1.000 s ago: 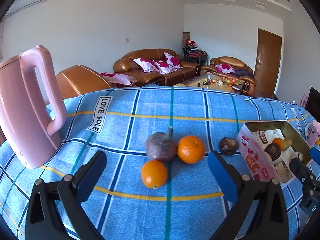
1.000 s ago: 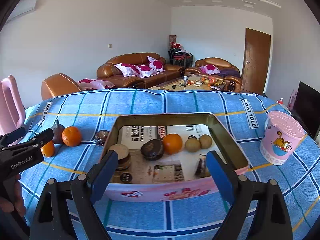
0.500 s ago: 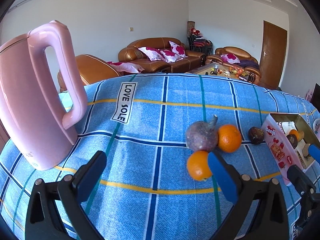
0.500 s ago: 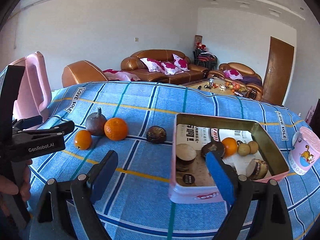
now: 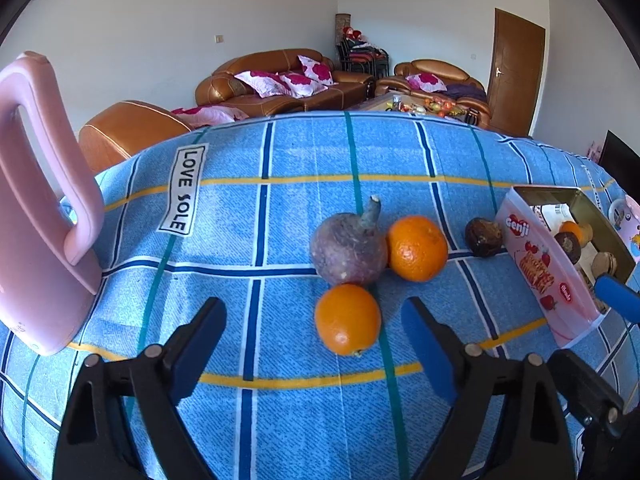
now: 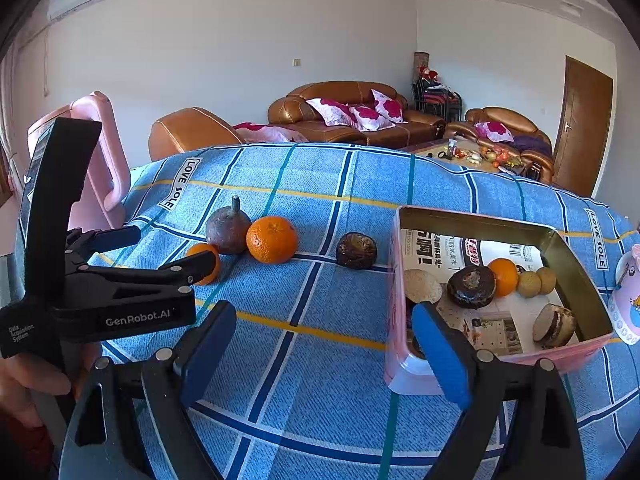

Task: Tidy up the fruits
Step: 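Grasp an orange with the left tool while the right tool grasps a dark patterned fruit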

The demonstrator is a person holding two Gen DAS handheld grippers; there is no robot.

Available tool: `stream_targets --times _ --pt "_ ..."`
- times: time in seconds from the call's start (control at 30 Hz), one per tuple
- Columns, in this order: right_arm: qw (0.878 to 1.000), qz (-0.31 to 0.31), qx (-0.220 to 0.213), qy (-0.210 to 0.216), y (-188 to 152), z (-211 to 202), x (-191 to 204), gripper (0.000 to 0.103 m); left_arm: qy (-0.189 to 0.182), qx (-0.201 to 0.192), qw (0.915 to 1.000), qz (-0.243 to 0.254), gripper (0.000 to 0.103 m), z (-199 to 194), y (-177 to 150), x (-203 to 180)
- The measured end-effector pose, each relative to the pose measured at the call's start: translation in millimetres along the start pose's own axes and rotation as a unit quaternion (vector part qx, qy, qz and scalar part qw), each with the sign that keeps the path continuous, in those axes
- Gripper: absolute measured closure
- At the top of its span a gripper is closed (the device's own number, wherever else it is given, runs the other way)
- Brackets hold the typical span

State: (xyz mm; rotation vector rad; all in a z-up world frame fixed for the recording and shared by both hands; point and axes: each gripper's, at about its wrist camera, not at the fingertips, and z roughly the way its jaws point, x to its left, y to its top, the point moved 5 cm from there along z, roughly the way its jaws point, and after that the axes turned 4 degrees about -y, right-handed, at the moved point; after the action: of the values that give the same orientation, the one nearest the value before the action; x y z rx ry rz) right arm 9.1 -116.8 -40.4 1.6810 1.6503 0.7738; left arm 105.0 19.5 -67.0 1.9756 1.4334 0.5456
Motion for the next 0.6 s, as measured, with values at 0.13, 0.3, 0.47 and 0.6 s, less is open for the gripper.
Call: stream_targets --times 0.13,0.3,0.47,0.6 --pt "1.000 -0.022 -0.007 0.021 9 -4 2 0.012 -0.013 0.035 0.9993 -0.008 0.025 14 -3 2" --pt "0.994 -0.098 0.013 0.049 33 7 4 0.012 -0.036 0.047 0.9976 -0.035 0.034 19 -3 8" --pt "0.985 -0.157 0.056 0.034 57 39 5 0.012 -0.056 0.043 0.9968 -0.037 0.062 16 -3 6" --pt "0.972 -0.211 0.097 0.037 63 65 12 0.035 -0.063 0.042 0.9961 -0.045 0.066 15 -2 10"
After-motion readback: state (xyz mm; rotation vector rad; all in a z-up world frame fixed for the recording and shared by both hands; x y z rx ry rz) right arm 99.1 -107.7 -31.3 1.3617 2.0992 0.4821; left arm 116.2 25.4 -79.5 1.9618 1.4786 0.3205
